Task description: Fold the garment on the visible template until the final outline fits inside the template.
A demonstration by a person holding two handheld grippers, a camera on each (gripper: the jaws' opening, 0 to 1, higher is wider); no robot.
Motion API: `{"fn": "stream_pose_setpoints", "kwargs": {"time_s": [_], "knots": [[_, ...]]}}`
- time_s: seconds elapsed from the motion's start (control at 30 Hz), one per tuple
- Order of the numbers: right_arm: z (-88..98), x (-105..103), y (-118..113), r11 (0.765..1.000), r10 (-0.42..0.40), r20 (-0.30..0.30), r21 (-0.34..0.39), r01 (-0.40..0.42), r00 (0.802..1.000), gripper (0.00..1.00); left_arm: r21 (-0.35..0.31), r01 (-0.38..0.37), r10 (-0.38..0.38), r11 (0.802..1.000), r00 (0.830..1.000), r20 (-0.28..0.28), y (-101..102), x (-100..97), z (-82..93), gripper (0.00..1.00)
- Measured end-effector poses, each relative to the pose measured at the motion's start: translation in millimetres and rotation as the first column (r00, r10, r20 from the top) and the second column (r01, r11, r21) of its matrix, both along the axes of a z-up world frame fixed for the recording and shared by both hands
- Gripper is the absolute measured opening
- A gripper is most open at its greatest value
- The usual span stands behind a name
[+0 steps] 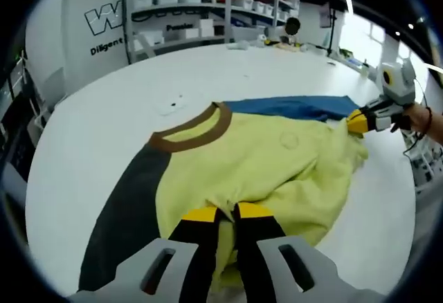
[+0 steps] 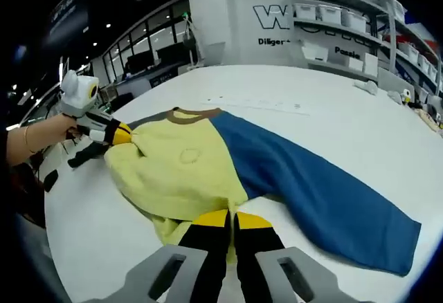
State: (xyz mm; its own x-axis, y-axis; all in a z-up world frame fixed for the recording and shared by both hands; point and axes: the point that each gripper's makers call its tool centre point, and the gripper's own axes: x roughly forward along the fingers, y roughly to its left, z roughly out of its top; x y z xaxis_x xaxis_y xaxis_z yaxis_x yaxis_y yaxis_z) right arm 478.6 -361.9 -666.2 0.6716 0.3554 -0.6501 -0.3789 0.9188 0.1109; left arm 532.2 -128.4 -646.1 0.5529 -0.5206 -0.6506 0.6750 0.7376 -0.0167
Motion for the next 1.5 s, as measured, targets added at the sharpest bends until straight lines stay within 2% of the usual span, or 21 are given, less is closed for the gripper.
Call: {"fn": "stream_pose_setpoints", "kwargs": {"time_s": [0.07,0.17,0.27,0.33,0.47,0.57,0.6,0.67,0.73,0.8,0.9,0.97,1.03,1.1,1.17,1.23,1.27,1.4,1.5], "knots": [[-3.2,-0.2,0.1,1.000,0.006,-0.009,-0.015,-0.006,1.000,0.00,-0.002,0.037,-0.037,0.999,0.999,0.012,1.2,-3.8,7.0,0.12],[-3.2,0.4,0.8,0.999,0.019,-0.006,-0.040,-0.019,1.000,0.00,0.024,0.079,-0.080,0.997,0.996,0.049,10.0,-9.5,19.6,0.22],[-2.9,-0.1,0.1,0.999,0.023,-0.010,-0.048,-0.023,1.000,0.00,0.014,0.125,-0.126,0.992,0.989,0.077,12.7,-19.2,31.4,0.24],[-3.6,-0.2,-0.2,0.999,0.023,-0.015,-0.049,-0.024,1.000,0.00,0.041,0.186,-0.189,0.982,0.977,0.099,13.4,-29.3,36.1,0.26],[-5.1,-1.2,-0.1,0.999,0.023,-0.024,-0.048,-0.024,0.999,0.00,0.094,0.299,-0.310,0.950,0.940,0.141,8.9,-50.8,39.3,0.31],[-5.9,-0.5,-1.3,0.999,0.012,-0.027,-0.048,-0.014,1.000,0.00,0.086,0.358,-0.368,0.930,0.919,0.145,2.5,-65.3,38.8,0.30],[-6.1,-0.1,-1.7,0.998,0.014,-0.024,-0.053,-0.015,1.000,0.00,0.090,0.374,-0.384,0.923,0.911,0.150,0.1,-69.7,38.3,0.30],[-6.4,-0.1,-1.3,0.998,0.013,-0.022,-0.055,-0.014,1.000,0.00,0.138,0.399,-0.417,0.907,0.896,0.149,-2.1,-73.7,31.8,0.29],[-6.7,0.0,-1.5,0.998,0.013,-0.022,-0.056,-0.014,1.000,0.00,0.166,0.403,-0.426,0.900,0.894,0.139,-2.9,-72.9,23.6,0.28],[-6.6,-0.1,-1.4,0.998,0.012,-0.023,-0.056,-0.013,1.000,0.00,0.239,0.421,-0.457,0.875,0.882,0.120,-1.1,-71.8,11.0,0.28],[-6.4,0.0,-1.8,0.998,0.003,-0.019,-0.059,-0.004,1.000,0.00,0.290,0.425,-0.473,0.857,0.873,0.117,-6.4,-70.8,-3.2,0.33],[-7.8,1.0,-2.6,0.998,-0.006,-0.015,-0.063,0.005,1.000,0.00,0.351,0.425,-0.493,0.835,0.860,0.131,-6.6,-65.8,-7.4,0.28],[-7.8,1.4,-2.6,0.998,-0.014,-0.014,-0.063,0.013,1.000,0.00,0.346,0.411,-0.477,0.843,0.870,0.128,-8.8,-62.5,-11.4,0.23],[-7.6,1.1,-2.3,0.998,-0.019,-0.011,-0.063,0.018,1.000,0.00,0.355,0.407,-0.474,0.842,0.871,0.126,-9.5,-59.3,-13.9,0.19],[-7.3,0.7,-2.4,0.998,-0.021,-0.012,-0.061,0.020,1.000,0.00,0.368,0.397,-0.467,0.841,0.876,0.123,-8.1,-57.0,-16.2,0.10],[-7.1,0.6,-2.4,0.998,-0.017,-0.012,-0.061,0.017,1.000,0.00,0.344,0.393,-0.450,0.853,0.887,0.101,-7.0,-58.9,-17.7,0.03],[-6.1,-0.1,-2.3,0.998,-0.013,-0.010,-0.063,0.013,1.000,0.00,0.321,0.391,-0.440,0.863,0.893,0.097,-7.7,-60.5,-14.9,0.03],[2.8,-4.8,-1.1,0.998,0.018,0.013,-0.061,-0.017,1.000,0.00,0.293,0.392,-0.436,0.872,0.895,0.099,-5.9,-64.9,-1.3,0.03],[18.2,-12.2,0.3,0.998,0.049,0.032,-0.050,-0.047,0.998,0.00,0.243,0.385,-0.417,0.890,0.904,0.097,-4.4,-70.2,14.7,0.03]]}}
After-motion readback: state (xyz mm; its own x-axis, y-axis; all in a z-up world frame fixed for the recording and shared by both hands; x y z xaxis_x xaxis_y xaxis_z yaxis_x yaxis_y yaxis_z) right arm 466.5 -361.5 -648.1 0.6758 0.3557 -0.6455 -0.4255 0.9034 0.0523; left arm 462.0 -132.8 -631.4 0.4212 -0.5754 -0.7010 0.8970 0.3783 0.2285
